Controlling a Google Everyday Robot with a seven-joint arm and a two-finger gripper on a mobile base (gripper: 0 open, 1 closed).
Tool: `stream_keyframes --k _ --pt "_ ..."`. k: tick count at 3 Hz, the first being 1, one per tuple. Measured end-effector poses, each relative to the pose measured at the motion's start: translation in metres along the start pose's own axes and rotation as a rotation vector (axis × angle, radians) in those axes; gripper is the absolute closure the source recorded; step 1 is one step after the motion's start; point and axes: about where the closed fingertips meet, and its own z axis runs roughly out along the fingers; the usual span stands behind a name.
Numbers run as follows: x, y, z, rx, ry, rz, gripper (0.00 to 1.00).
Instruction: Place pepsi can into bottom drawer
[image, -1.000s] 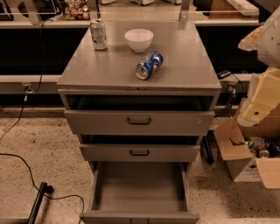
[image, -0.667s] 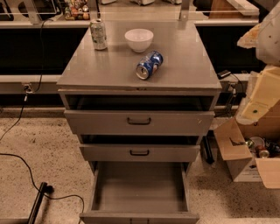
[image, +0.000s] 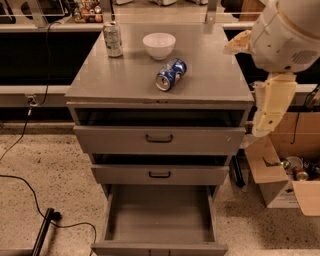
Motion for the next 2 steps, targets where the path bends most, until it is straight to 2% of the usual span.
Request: stream_keyframes --k 1,2 --pt "-0.018 0.006 -0.004 -0.001 -0.086 -0.094 0.00" --pt "-0.028 0.002 0.015 -0.043 -0.021 -0.234 0.00"
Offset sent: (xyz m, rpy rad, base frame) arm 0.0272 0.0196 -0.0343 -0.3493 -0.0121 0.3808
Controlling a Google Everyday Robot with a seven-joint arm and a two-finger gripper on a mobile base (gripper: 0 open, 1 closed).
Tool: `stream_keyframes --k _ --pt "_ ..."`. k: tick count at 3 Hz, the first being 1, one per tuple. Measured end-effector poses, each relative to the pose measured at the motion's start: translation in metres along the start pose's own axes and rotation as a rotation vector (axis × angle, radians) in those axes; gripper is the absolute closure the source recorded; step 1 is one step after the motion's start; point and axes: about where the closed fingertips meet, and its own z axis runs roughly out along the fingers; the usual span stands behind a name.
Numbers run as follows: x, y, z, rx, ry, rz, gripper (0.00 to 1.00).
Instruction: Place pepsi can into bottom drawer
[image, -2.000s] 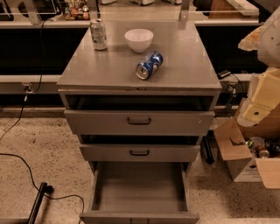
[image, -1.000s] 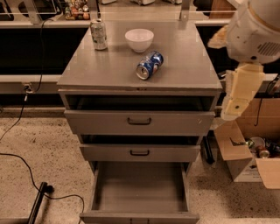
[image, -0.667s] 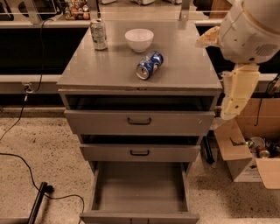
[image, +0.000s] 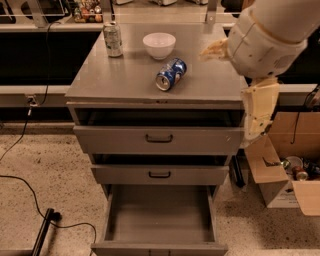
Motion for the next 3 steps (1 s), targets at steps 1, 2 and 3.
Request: stream_keyframes --k 1,2,3 --pt "0.008 -0.033 0.021 -0.031 0.122 -0.210 0.00" --pt "0.004 -0.049 0.034 0.001 0.197 -0.427 0.00" --pt "0.002 -0.060 0.035 0.038 0.203 -0.481 0.00"
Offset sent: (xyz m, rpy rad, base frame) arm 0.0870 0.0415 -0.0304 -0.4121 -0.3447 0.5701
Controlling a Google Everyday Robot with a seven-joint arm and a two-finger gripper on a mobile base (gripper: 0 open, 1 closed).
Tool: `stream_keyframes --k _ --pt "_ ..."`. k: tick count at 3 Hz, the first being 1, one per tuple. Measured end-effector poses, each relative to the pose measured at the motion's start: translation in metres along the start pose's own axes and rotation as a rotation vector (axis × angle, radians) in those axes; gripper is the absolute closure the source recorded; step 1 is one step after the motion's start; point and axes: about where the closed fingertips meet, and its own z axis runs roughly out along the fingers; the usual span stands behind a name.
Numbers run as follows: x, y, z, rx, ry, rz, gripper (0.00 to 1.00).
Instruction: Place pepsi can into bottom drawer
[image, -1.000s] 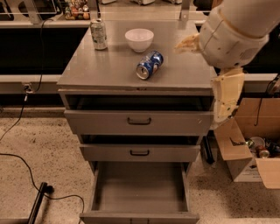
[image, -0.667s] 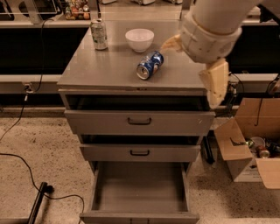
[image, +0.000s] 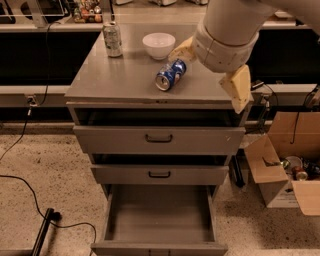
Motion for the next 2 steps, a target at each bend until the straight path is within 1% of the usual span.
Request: stream_keyframes --k 1,2 --pt "0.018 0.003 0.021 -0.048 0.002 -0.005 0.00" --pt "0.057 -0.002 0.046 -0.111 0.044 -0.042 0.00"
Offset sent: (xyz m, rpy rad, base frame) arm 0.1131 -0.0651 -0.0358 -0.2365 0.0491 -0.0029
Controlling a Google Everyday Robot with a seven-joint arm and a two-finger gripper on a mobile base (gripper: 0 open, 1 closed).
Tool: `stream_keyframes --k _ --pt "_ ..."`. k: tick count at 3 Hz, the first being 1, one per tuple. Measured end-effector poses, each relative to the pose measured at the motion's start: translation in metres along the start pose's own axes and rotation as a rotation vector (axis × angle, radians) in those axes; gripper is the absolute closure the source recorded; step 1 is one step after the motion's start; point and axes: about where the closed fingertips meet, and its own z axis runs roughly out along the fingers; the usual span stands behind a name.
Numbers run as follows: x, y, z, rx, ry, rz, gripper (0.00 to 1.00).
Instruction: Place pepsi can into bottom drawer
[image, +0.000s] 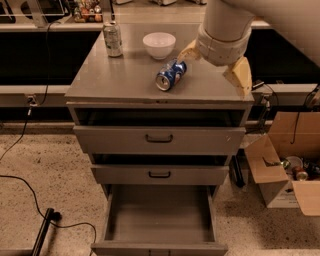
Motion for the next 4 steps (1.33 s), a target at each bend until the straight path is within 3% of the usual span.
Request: stream_keyframes --k 1,2,4 --pt "0.040 -0.014 0.027 -0.048 0.037 -0.052 0.00" --pt "0.064 -0.034 0.055 -0.045 0.043 -0.078 0.00" --pt "0.061 -0.094 0.106 0.128 -0.041 -0.114 0.00"
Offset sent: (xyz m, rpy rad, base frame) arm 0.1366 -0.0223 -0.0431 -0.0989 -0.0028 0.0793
